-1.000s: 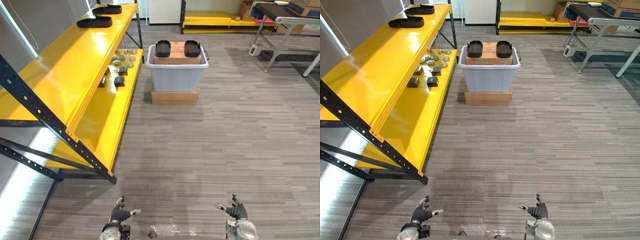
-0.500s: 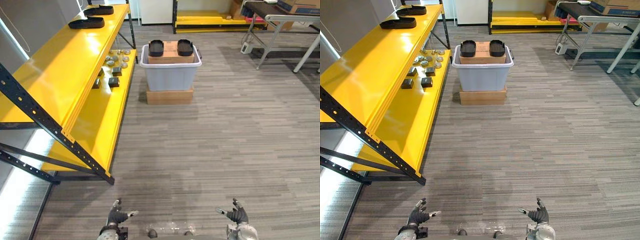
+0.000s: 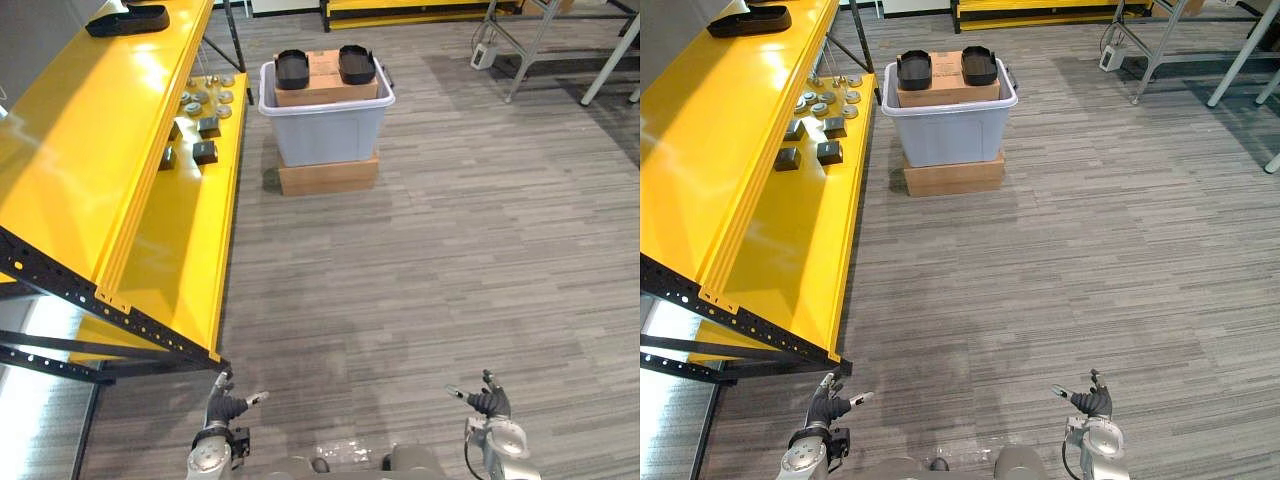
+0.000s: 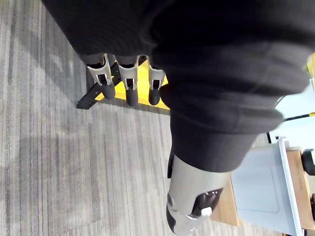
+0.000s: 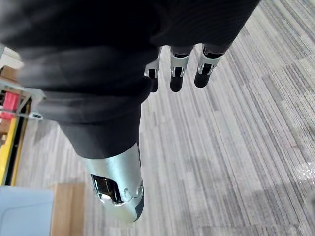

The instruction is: Walk over and take plastic housings, then place them on the shelf

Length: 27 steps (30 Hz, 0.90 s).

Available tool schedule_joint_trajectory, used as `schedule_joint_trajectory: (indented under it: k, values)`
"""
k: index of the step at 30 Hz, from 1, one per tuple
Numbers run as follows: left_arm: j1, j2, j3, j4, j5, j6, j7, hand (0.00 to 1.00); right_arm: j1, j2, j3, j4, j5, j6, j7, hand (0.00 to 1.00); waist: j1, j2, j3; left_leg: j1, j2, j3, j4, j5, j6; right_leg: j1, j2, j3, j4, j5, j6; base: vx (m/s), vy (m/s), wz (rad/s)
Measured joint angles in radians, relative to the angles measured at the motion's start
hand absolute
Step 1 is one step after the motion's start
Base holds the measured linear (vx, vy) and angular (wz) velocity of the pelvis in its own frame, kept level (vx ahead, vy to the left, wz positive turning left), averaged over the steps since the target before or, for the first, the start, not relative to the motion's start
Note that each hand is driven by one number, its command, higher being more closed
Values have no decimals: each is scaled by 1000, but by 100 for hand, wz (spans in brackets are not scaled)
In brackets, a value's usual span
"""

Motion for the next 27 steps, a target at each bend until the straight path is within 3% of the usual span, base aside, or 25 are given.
schedule_joint_trajectory:
  k: [1, 3, 5, 7, 8, 9, 10, 11, 12, 13, 14, 15, 16, 18, 19, 20, 22, 23, 24, 25, 26, 27]
  values:
    - [1, 9, 0, 0, -1, 2, 6, 0, 0, 0, 0, 0, 1, 8, -3, 0, 0, -2, 12, 29, 0, -4, 6, -24, 3, -42, -11, -27, 34, -25, -25, 262, 54, 7]
    - [-13, 18, 0, 1, -8, 4, 19, 0, -12, -10, 14, 0, 3, 12, -4, 0, -2, -1, 25, 76, 11, -15, -19, -35, 1, -115, -11, -90, -1, -40, -38, 485, 38, 15]
    - [-49, 14, 0, 3, -14, 4, 26, 0, -48, -38, 28, 0, 6, 12, -5, 0, -9, 35, 61, 133, 61, -22, -65, -39, -19, -184, 34, -141, -106, -12, -77, 512, -26, 23]
    - [-84, 20, 4, 10, -35, 3, 43, 0, -89, -57, 42, -6, 8, 9, -6, 0, -23, 21, 79, 195, 83, -20, -98, -24, -89, -251, 76, -149, -350, 149, -102, 558, -93, 24]
    - [-87, 22, 10, 10, -39, 3, 44, 0, -90, -58, 42, -8, 7, 9, -6, 0, -28, 0, 77, 220, 79, -22, -105, -26, -106, -252, 78, -142, -422, 202, -116, 673, -159, 34]
    - [-89, 11, 13, 13, -39, 2, 50, 0, -88, -69, 43, -10, 7, 9, -7, 0, -38, 2, 78, 260, 91, -42, -104, -44, -137, -250, 92, -117, -430, 389, -176, 692, -173, 20]
    - [-107, -12, 24, 33, -39, 2, 55, 0, -105, -81, 37, -18, 7, 12, -7, 0, -36, 36, 81, 251, 127, -53, -66, -26, -174, -279, 103, -135, -316, 300, -208, 678, -184, 23]
    - [-120, -16, 25, 39, -39, 2, 57, 0, -108, -81, 36, -29, 7, 12, -7, 0, -40, 36, 82, 242, 127, -61, -38, 1, -210, -293, 93, -138, -260, 260, -209, 657, -205, 17]
    - [-124, -22, 27, 47, -39, 1, 57, 0, -109, -81, 37, -37, 7, 12, -6, 0, -50, 37, 83, 231, 128, -62, 28, 58, -214, -282, 86, -145, -209, 207, -216, 822, -286, 33]
    - [-118, -34, 39, 55, -39, 1, 57, 0, -106, -79, 45, -40, 7, 12, -5, 0, -54, 40, 85, 167, 138, -60, 238, 212, -190, -193, 88, -163, -217, 138, -222, 828, -291, 31]
    - [-111, -37, 41, 54, -39, 1, 57, 0, -102, -78, 53, -40, 7, 11, -5, 0, -47, 38, 87, 95, 164, -53, 418, 333, -199, -116, 96, -166, -272, 116, -225, 687, -238, 28]
    - [-109, -37, 41, 54, -40, -1, 56, 0, -101, -74, 54, -40, 7, 8, -6, 0, -47, 40, 89, 42, 192, -41, 546, 324, -193, -66, 109, -168, -312, 112, -227, 645, -219, 13]
    - [-108, -37, 49, 58, -44, -3, 56, 0, -102, -66, 60, -34, 12, 0, -7, 0, -34, 37, 96, -87, 267, 29, 810, 265, -142, 65, 140, -161, -414, 112, -228, 630, -198, -1]
    - [-99, -41, 51, 70, -50, -3, 57, 0, -99, -62, 60, -20, 28, -10, -10, 0, -13, 25, 105, -178, 287, 73, 902, 211, -117, 195, 149, -144, -511, 112, -228, 535, -129, -16]
    - [-87, -42, 52, 69, -52, -3, 57, 0, -99, -61, 59, -13, 39, -12, -16, 0, -3, 19, 108, -230, 281, 90, 894, 185, -118, 262, 149, -137, -567, 112, -228, 630, -63, -28]
    - [-74, -50, 61, 68, -57, -2, 56, 0, -100, -63, 48, 8, 42, -11, -25, 0, 13, 11, 116, -328, 244, 101, 774, 143, -130, 358, 147, -116, -653, 111, -227, 617, -36, -29]
    - [-74, -57, 72, 68, -57, -2, 57, 0, -105, -63, 36, 20, 42, -10, -25, 0, 32, 9, 122, -381, 202, 97, 618, 126, -126, 410, 135, -100, -695, 104, -214, 458, 25, -33]
    - [-69, -61, 75, 68, -57, -1, 57, 0, -107, -63, 23, 40, 46, -9, -25, 0, 37, 5, 128, -406, 152, 93, 407, 135, -132, 458, 118, -89, -726, 91, -194, 520, 79, -31]
    - [-60, -71, 76, 68, -58, -2, 57, 0, -107, -62, 1, 48, 47, -8, -25, 0, 38, 11, 125, -401, 118, 83, 197, 174, -155, 493, 111, -85, -749, 81, -183, 649, 128, -39]
    - [-46, -83, 75, 67, -57, -2, 57, 0, -102, -68, -16, 49, 48, -8, -27, 0, 40, 35, 116, -394, 95, 52, -32, 245, -158, 530, 123, -73, -777, 59, -163, 548, 145, -39]
    - [-41, -84, 75, 70, -57, -2, 57, 0, -99, -72, -15, 52, 48, -8, -27, 0, 43, 42, 114, -400, 94, 35, -48, 325, -141, 551, 127, -59, -782, 38, -152, 558, 191, -51]
    - [-39, -80, 76, 83, -57, 0, 57, 0, -92, -66, -11, 57, 48, -5, -27, 0, 55, 32, 106, -393, 67, 25, -15, 410, -86, 580, 109, -37, -779, 13, -130, 553, 200, -20]
